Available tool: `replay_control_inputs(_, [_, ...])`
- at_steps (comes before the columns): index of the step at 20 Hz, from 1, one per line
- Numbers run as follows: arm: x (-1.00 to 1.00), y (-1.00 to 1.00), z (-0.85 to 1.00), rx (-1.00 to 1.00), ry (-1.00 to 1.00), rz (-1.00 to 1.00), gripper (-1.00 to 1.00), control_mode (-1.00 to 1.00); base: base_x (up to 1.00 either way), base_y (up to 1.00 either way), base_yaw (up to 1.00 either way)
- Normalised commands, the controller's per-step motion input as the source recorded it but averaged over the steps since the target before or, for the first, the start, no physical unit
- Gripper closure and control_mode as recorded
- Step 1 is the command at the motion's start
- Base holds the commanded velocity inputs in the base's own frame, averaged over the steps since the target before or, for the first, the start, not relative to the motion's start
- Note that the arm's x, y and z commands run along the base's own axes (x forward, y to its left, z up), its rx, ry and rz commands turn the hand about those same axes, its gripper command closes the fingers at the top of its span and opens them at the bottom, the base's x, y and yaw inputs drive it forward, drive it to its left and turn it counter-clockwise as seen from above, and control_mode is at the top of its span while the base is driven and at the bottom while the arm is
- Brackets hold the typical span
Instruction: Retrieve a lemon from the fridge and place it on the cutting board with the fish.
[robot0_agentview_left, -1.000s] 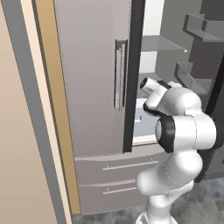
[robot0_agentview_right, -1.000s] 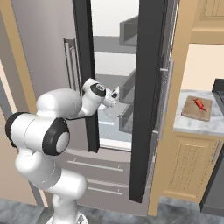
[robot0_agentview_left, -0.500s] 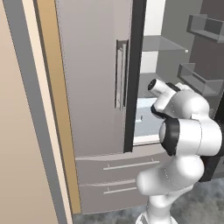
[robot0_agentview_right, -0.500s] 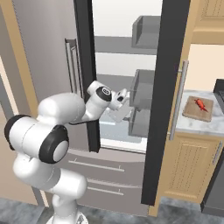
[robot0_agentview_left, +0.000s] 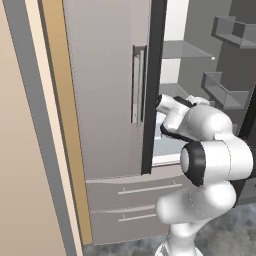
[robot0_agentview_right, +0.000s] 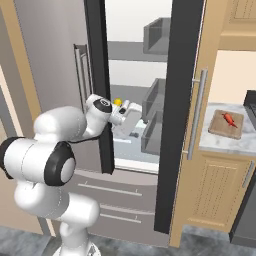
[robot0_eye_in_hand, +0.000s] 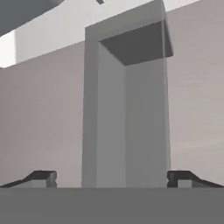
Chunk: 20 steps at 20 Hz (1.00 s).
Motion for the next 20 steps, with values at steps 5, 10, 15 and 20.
replay_control_inputs(5, [-0.08,0.52,0.04,-0.04,0.02,-0.11,-1.0,-1.0,0.0,0.0,0.0])
replay_control_inputs(10, [-0.27,0.38,0.18,0.01,-0.04,-0.08,-1.0,-1.0,0.0,0.0,0.0])
replay_control_inputs(15, [-0.05,0.97,0.07,0.28,-0.2,-0.15,-1.0,-1.0,0.0,0.0,0.0])
replay_control_inputs(20, [0.0,1.0,0.05,0.38,-0.14,-0.16,-1.0,-1.0,0.0,0.0,0.0])
